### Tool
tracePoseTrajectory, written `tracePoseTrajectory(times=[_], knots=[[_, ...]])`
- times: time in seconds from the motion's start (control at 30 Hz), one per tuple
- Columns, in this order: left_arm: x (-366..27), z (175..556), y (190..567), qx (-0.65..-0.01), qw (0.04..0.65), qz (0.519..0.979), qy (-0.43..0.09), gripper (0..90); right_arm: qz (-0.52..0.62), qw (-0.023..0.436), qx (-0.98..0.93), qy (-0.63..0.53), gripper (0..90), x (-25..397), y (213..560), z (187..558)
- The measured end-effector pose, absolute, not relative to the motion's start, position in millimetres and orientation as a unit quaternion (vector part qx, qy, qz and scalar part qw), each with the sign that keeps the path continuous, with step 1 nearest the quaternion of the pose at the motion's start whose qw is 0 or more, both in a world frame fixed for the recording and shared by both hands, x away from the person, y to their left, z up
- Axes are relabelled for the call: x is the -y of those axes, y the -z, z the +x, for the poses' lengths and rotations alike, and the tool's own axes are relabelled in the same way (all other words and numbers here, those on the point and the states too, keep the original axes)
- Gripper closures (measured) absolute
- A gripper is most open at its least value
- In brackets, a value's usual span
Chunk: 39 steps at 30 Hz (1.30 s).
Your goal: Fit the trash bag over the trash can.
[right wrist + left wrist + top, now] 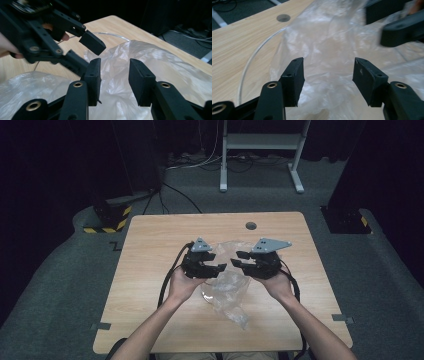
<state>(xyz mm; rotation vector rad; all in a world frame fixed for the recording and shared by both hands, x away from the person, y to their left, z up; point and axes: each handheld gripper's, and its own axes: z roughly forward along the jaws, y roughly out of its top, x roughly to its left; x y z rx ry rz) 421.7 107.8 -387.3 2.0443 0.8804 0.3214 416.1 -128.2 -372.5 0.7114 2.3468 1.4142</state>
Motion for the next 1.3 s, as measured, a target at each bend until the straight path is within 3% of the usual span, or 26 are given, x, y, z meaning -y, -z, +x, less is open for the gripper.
tracePoseTrajectory(times=[0.43,0.83,1.13,1.3], knots=[[-102,438,390,-0.365,0.415,0.821,-0.141,43.8,0.301,0.169,-0.785,-0.514,59.4,178,366,406],[-105,436,387,-0.362,0.437,0.812,-0.135,43.5,0.291,0.162,-0.803,-0.494,60.2,183,375,404],[-102,420,379,-0.333,0.468,0.810,-0.121,42.4,0.261,0.156,-0.819,-0.487,84.3,164,376,409],[-109,409,374,-0.330,0.484,0.803,-0.114,41.2,0.247,0.156,-0.816,-0.498,89.1,153,374,414]])
